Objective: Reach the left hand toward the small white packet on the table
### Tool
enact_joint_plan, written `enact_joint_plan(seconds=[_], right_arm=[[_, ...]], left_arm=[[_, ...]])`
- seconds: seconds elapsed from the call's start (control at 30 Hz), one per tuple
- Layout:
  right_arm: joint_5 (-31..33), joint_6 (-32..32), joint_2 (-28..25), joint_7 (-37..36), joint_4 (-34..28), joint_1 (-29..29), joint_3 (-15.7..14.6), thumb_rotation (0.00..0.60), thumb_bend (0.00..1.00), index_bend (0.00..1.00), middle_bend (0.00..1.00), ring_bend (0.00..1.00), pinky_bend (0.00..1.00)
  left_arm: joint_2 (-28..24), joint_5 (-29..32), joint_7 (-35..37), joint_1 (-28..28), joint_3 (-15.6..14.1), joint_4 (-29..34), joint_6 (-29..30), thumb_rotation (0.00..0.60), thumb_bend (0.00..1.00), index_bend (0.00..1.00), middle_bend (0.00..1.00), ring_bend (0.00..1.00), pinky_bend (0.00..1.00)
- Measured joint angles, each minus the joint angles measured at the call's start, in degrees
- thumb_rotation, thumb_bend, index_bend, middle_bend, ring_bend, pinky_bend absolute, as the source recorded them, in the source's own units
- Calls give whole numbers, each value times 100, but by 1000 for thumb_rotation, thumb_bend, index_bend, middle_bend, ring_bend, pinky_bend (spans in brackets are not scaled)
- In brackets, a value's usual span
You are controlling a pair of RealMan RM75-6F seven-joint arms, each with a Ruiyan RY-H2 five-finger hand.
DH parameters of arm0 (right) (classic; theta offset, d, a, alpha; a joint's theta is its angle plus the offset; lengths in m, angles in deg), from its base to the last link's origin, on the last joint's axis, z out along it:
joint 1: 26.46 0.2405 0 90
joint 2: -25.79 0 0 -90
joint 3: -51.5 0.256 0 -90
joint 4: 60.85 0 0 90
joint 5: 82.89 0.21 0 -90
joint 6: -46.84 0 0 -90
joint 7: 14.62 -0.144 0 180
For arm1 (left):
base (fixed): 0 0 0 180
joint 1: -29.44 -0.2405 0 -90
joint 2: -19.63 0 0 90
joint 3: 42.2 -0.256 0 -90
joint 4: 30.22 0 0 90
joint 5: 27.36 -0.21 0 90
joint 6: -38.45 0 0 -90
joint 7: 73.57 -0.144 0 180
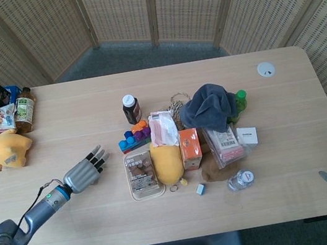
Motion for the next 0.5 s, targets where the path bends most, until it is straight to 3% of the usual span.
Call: enact_joint_plan(seconds=[0.17,0.5], right_arm=[[-12,-17,1,-10,-10,6,-6,600,0,0,0,0,0],[-29,20,-15,-28,-30,-10,-4,600,0,0,0,0,0]], left_arm=[[-162,58,-17,25,61,181,204,600,0,791,0,0,0],[-641,135,-270,144,167,824,387,600,0,794,0,0,0]])
